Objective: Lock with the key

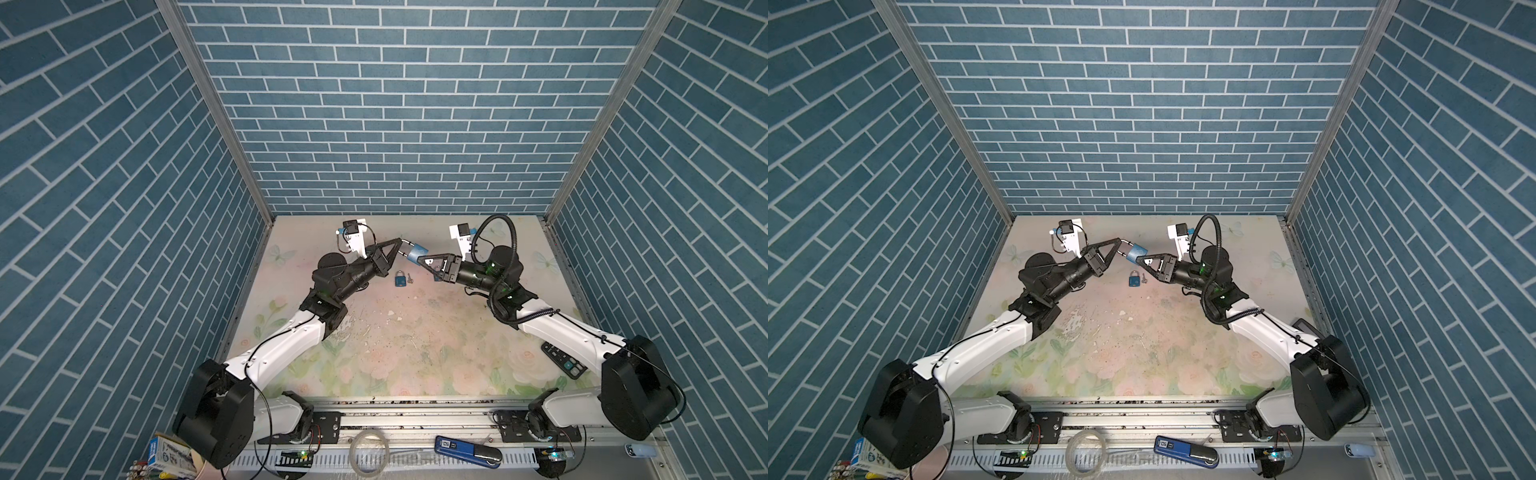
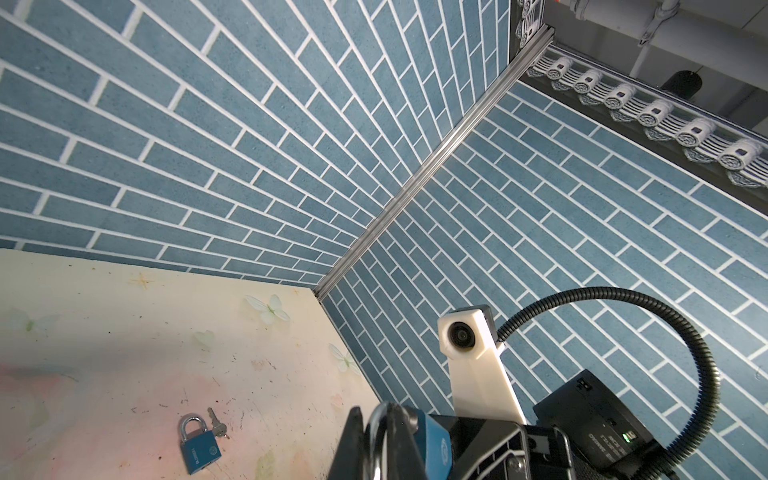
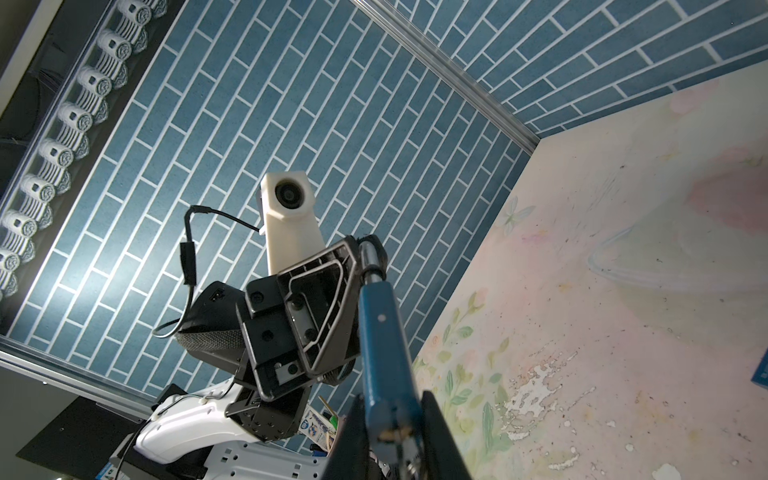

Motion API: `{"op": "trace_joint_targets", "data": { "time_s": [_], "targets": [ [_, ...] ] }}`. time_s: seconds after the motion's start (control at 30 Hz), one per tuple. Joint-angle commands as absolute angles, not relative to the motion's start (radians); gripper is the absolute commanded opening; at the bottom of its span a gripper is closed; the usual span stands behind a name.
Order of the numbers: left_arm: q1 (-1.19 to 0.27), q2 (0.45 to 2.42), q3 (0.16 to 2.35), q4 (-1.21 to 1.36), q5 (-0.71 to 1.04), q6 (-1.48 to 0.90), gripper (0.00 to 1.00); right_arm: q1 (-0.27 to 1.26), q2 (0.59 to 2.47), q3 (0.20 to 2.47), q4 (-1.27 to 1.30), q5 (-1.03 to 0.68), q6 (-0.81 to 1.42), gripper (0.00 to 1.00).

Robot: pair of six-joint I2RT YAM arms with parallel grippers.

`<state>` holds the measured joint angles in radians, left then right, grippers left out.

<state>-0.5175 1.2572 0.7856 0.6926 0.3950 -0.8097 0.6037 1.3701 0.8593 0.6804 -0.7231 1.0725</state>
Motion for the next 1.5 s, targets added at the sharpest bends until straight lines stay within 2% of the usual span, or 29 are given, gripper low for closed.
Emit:
{"op": "trace_joint_targets", "data": {
  "time_s": [0.0, 0.37, 1.27, 1.47],
  "targets": [
    [-0.595, 1.293, 0.750, 0.647, 0.620, -0.747, 0.00, 0.625, 1.335, 0.963, 0.842, -0.718, 1.140, 0.00],
    [-0.641, 1.317, 0.766, 0.671, 0.634, -0.730, 0.00, 0.629, 1.357, 0.973, 0.873, -0.716, 1.184, 0.00],
    [-0.756, 1.366, 0.800, 0.654, 0.658, -0.752, 0.00, 0.644, 1.407, 1.029, 0.759, -0.730, 1.083, 0.00],
    [-0.752, 1.301, 0.809, 0.523, 0.625, -0.677, 0.00, 0.644, 1.374, 1.013, 0.716, -0.723, 1.045, 0.00]
  ]
}}
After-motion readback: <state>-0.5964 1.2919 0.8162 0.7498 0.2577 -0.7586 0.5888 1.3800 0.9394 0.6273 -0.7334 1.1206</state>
